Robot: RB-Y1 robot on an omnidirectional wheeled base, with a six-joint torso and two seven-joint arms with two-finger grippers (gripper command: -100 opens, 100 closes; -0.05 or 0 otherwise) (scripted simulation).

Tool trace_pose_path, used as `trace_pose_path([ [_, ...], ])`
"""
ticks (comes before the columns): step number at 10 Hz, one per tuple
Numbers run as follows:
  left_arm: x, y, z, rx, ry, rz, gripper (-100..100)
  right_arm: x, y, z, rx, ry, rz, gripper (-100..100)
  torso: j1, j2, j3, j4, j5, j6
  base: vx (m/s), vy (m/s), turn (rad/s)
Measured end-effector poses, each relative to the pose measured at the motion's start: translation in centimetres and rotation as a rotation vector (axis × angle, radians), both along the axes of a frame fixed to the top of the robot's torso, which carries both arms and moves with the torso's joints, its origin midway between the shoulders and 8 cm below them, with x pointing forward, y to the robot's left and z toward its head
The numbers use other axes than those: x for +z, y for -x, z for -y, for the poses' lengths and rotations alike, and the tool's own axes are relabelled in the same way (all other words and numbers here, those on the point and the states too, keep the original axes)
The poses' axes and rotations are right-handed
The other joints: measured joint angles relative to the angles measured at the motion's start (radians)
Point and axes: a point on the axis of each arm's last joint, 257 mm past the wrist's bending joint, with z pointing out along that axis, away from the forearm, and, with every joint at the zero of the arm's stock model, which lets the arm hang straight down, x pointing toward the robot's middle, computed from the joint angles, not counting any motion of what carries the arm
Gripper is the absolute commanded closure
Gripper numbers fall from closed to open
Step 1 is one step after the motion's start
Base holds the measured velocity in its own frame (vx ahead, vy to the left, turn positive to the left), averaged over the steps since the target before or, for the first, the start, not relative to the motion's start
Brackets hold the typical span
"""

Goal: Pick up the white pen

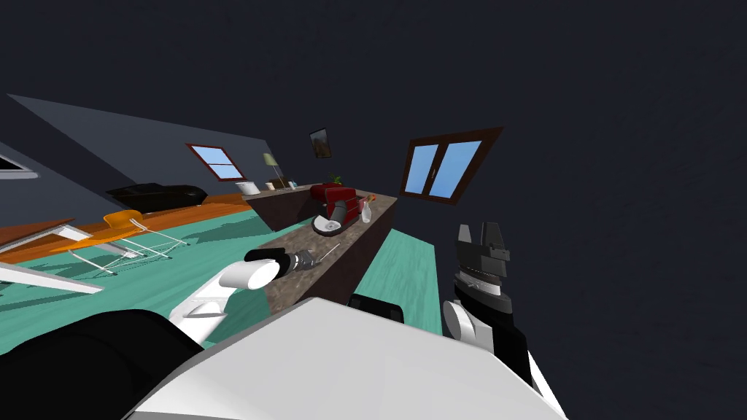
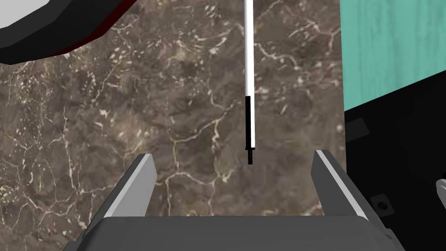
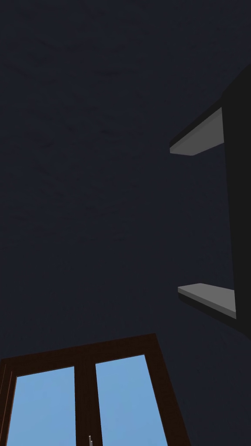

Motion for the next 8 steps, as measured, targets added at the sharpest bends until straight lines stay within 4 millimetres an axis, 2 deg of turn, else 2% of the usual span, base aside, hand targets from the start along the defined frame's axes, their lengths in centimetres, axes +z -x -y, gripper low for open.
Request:
trace_pose_path([
  [8,-2.3,4.6,0.0,0.051,0.087,-0.208,-100,0.0,0.0,0.0,0.000,0.000,0.000,0,0.000,-0.001,-0.001,0.000,0.000,0.000,0.045,0.014,-0.042],
])
